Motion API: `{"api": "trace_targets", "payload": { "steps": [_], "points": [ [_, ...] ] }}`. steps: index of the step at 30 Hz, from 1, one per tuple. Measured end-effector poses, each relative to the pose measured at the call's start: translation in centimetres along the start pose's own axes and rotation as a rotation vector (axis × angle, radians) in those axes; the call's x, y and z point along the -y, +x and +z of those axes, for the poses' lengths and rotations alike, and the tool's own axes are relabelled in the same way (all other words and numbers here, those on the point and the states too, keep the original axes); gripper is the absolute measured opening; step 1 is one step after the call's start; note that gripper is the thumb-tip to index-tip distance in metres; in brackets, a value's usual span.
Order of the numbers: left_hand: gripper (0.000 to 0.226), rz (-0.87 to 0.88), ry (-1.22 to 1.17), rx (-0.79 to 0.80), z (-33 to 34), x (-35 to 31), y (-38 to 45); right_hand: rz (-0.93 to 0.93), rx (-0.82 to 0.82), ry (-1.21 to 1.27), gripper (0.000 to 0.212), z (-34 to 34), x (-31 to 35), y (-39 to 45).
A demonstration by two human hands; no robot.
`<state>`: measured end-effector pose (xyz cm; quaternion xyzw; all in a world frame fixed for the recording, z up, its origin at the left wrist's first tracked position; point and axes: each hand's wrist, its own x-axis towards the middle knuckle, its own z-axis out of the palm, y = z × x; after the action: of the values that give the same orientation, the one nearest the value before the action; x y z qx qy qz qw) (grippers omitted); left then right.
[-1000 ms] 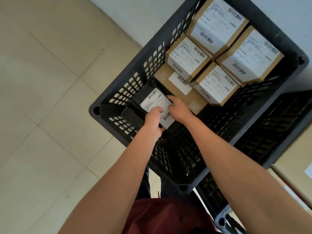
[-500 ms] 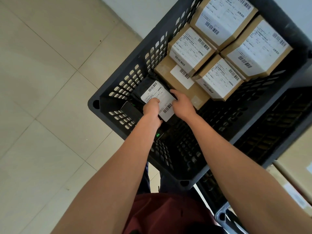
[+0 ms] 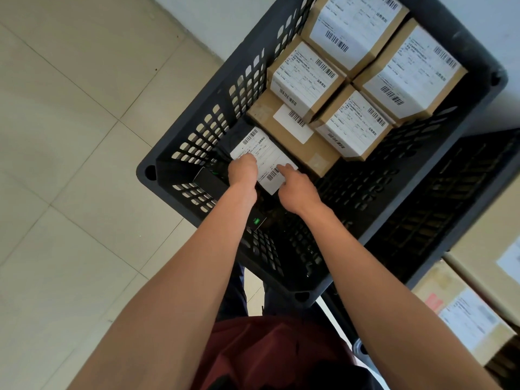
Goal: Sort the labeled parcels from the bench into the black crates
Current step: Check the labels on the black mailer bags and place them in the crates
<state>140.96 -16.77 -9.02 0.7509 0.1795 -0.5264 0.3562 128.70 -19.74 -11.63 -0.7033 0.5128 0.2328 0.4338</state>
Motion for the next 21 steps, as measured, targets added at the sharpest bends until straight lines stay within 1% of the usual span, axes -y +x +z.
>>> {"api": "trace_targets", "payload": {
  "steps": [2,4,6,7,8,10,12,14,16,19,21],
  "points": [
    [0.033,0.227,0.190,-0.022,0.1,0.4,0.8,0.007,0.085,-0.137,0.073,0.1,0.1,-0.3],
    [0.050,0.397,0.548,0.002,-0.2,0.1,1.6,0.022,0.165,-0.222,0.076,0.5,0.0,-0.4],
    [0.058,0.476,1.029,0.050,-0.7,-0.7,1.8,0.040,0.229,-0.285,0.077,1.0,-0.1,-0.3],
    [0.058,0.514,1.247,0.057,-1.0,-1.0,2.4,0.047,0.252,-0.315,0.077,1.3,-0.1,-0.2],
    [0.056,0.544,1.414,0.066,-1.4,-1.4,2.9,0.053,0.270,-0.343,0.078,1.6,-0.1,-0.1],
    [0.054,0.527,1.622,0.107,-1.9,-1.5,4.0,0.064,0.294,-0.374,0.084,2.0,-0.1,0.1],
    [0.062,0.465,1.719,0.164,-2.0,-1.2,4.7,0.076,0.308,-0.381,0.090,2.2,-0.2,0.4],
    [0.071,0.433,1.765,0.186,-1.8,-1.0,5.0,0.080,0.315,-0.380,0.090,2.3,-0.3,0.7],
    [0.075,0.423,1.785,0.201,-1.8,-1.1,5.1,0.084,0.321,-0.377,0.088,2.5,-0.4,0.9],
    [0.074,0.407,1.797,0.211,-1.9,-1.5,5.5,0.076,0.314,-0.372,0.088,2.3,-0.4,0.7],
    [0.067,0.452,1.785,0.199,-2.0,-2.1,5.4,0.059,0.273,-0.347,0.080,1.9,-0.3,0.4]
  ]
}}
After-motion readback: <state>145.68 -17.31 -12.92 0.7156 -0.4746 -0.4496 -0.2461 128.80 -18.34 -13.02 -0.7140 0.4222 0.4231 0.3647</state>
